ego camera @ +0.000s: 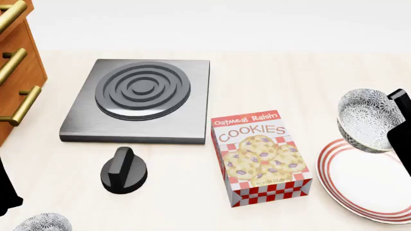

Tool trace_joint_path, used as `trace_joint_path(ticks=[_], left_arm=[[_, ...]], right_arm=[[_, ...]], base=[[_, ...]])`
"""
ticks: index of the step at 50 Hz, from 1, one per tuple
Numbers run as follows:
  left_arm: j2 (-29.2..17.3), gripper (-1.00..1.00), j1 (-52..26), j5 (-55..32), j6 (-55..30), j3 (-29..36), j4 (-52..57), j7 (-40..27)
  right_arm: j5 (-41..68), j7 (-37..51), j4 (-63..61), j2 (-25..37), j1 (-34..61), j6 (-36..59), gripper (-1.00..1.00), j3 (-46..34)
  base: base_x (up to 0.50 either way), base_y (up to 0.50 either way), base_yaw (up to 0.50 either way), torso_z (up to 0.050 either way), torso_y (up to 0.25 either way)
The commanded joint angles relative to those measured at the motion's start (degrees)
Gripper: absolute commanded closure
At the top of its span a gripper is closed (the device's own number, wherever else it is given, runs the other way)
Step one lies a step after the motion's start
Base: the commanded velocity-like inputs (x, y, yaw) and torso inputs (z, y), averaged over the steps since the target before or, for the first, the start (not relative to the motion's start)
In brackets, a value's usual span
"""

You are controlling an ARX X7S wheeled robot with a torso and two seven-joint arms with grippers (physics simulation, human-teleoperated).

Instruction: Pick the akita bowl from table center and place it on the plate.

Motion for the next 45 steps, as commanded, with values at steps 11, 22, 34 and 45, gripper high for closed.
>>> trace_joint_path(ticks=[11,22,34,45], left_arm=[[-0.5,-1.0,-0.1,-1.4,0.4,0.1,-0.6,0.2],[-0.9,-1.0,0.6,0.8,2.0,1.6,0.1,0.9],[-1.1,-1.0,1.3,-0.7,2.8,1.0,0.5,1.2],[-1.4,-1.0,1.4,-2.1,2.6,0.9,0.9,1.1]], right_arm=[[-0.5,3.2,2.9,1.1,2.7,-3.0,1.0,-1.3],[0.4,4.5,2.1,1.2,3.0,-2.8,1.0,-0.9],[1.3,5.3,1.7,1.4,3.1,-2.9,1.0,-0.5],[3.3,7.1,0.9,1.8,3.1,-2.4,1.0,0.9]], base=[[0.0,0.0,0.0,0.002,-0.127],[0.0,0.0,0.0,0.0,-0.136],[0.0,0.0,0.0,0.002,-0.114],[0.0,0.0,0.0,0.002,-0.1]])
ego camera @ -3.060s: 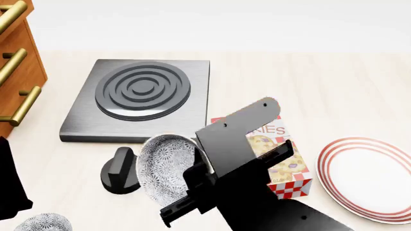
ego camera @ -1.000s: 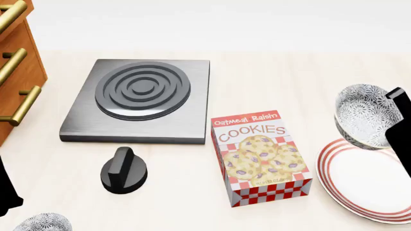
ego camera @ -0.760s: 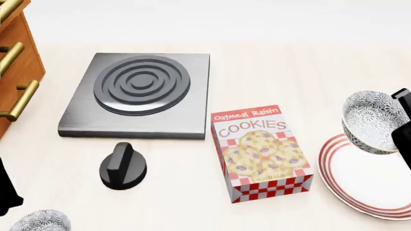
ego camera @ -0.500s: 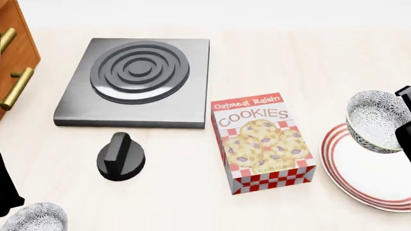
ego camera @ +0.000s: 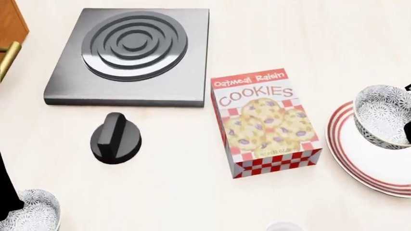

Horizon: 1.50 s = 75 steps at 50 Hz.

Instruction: Pick the akita bowl from table center and place it on the plate.

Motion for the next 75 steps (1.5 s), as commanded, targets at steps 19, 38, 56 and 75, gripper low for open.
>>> trace_joint_path(ticks=[19,38,56,75], left_arm=[[-0.9,-1.0,0.6,0.1,1.4,0.2,0.7,0.1],[-1.3,-1.0,0.8,-2.2,1.2,0.0,0.9,-0.3],[-1.9,-1.0,1.1,-3.3,1.3,-0.9,1.6,-1.3],[-2.4,-1.0,1.3,-3.8,1.6,-0.8,2.2,-1.5]], right_arm=[[-2.4,-6.8,5.5,2.2,2.9,-4.8,1.0,-2.3],[-4.3,-10.7,8.7,3.4,3.4,-7.0,1.0,-3.9],[-13.7,-27.0,23.9,5.8,7.5,-16.1,1.0,-11.9],[-16.7,-30.9,29.4,7.2,9.6,-20.7,1.0,-13.7]], base=[[0.0,0.0,0.0,0.001,-0.038],[0.0,0.0,0.0,0.001,-0.028],[0.0,0.0,0.0,0.0,0.0],[0.0,0.0,0.0,0.0,0.0]])
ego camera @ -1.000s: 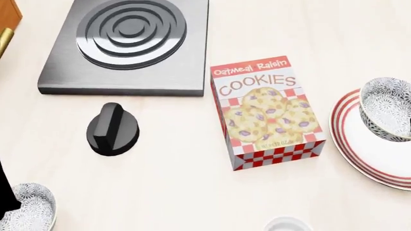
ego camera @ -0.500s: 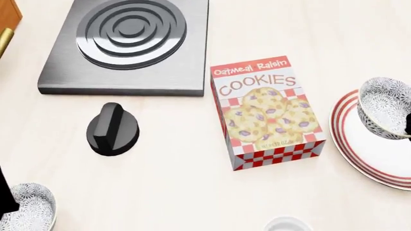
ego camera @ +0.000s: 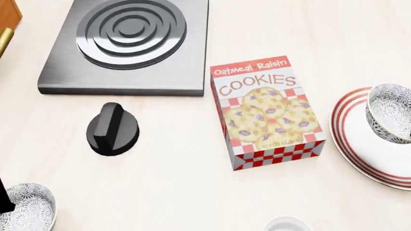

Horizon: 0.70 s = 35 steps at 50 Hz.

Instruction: Pick the akita bowl from table center and place it on the plate.

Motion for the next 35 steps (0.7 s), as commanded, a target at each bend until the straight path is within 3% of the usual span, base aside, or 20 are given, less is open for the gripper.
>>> trace_joint_path(ticks=[1,15,35], left_arm=[[-0.3,-1.0,0.1,-0.3,0.2,0.1,0.3,-0.1],[-0.8,-1.0,1.1,-0.7,0.9,-0.4,1.1,-0.1],[-1.5,-1.0,1.6,-1.6,1.2,-0.5,1.9,-0.5]], right_arm=[[-1.8,-3.9,4.5,0.8,2.5,-3.4,1.0,-1.3],[-7.3,-11.5,15.1,1.5,7.1,-8.1,1.0,-5.4],[-16.4,-12.9,15.3,0.4,6.2,-8.8,1.0,3.9]], base=[[0.0,0.0,0.0,0.0,0.0],[0.0,0.0,0.0,0.0,0.0],[0.0,0.0,0.0,0.0,0.001]])
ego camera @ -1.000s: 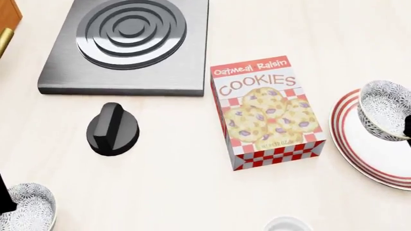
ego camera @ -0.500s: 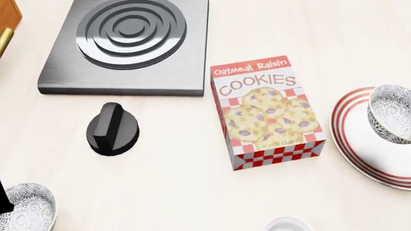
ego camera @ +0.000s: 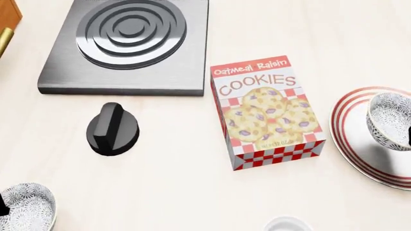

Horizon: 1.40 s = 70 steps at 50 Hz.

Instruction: Pick the akita bowl from table center and place it on the plate.

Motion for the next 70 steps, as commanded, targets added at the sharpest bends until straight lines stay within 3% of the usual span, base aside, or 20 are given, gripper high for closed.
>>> trace_joint_path(ticks=[1,13,14,22,31,41,53,65,70], left_arm=[[-0.4,-1.0,0.1,-0.5,0.0,0.0,0.4,-0.3],[-0.6,-1.0,0.1,-0.6,0.2,0.1,0.5,-0.6],[-0.6,-1.0,0.1,-0.6,0.3,0.2,0.5,-0.6],[-0.8,-1.0,0.0,-0.7,0.3,0.3,0.6,-0.7],[-0.9,-1.0,0.1,-0.6,0.6,0.6,0.6,-0.7],[-1.2,-1.0,0.2,-0.8,0.8,0.6,0.7,-0.7],[-1.5,-1.0,0.4,-1.2,0.9,0.6,1.2,-1.2],[-1.9,-1.0,-0.2,-1.7,0.6,0.8,1.6,-1.7],[-1.8,-1.0,-0.4,-1.1,0.7,1.5,1.3,-1.6]], right_arm=[[-5.1,-2.0,0.6,-0.4,0.6,-0.8,1.0,6.2],[-15.3,-4.1,0.6,-0.9,1.4,-0.1,1.0,13.5],[-16.0,-4.6,0.5,-0.9,1.5,-0.2,-1.0,14.0],[-18.8,-6.2,0.0,-0.8,2.6,-1.3,-1.0,16.5],[-11.6,-2.0,-26.1,-6.8,-5.3,3.0,-1.0,22.9],[-9.1,-3.6,-42.8,-11.0,-8.1,1.5,-1.0,22.9],[-8.2,-7.6,-57.4,-13.5,-10.4,-0.6,-1.0,19.0],[-12.7,-11.8,-72.1,-12.6,-15.1,-1.3,-1.0,6.6],[-11.6,-12.2,-76.3,-12.6,-15.6,-0.3,-1.0,5.6]], base=[[0.0,0.0,0.0,0.0,0.0],[0.0,0.0,0.0,0.0,0.0],[0.0,0.0,0.0,0.0,0.0],[0.0,0.0,0.0,0.0,0.0],[0.0,0.0,0.0,0.0,0.0],[0.0,0.0,0.0,0.0,0.0],[0.0,0.0,0.0,0.0,0.0],[0.0,0.0,0.0,0.0,0.0],[0.0,0.0,0.0,0.0,0.0]])
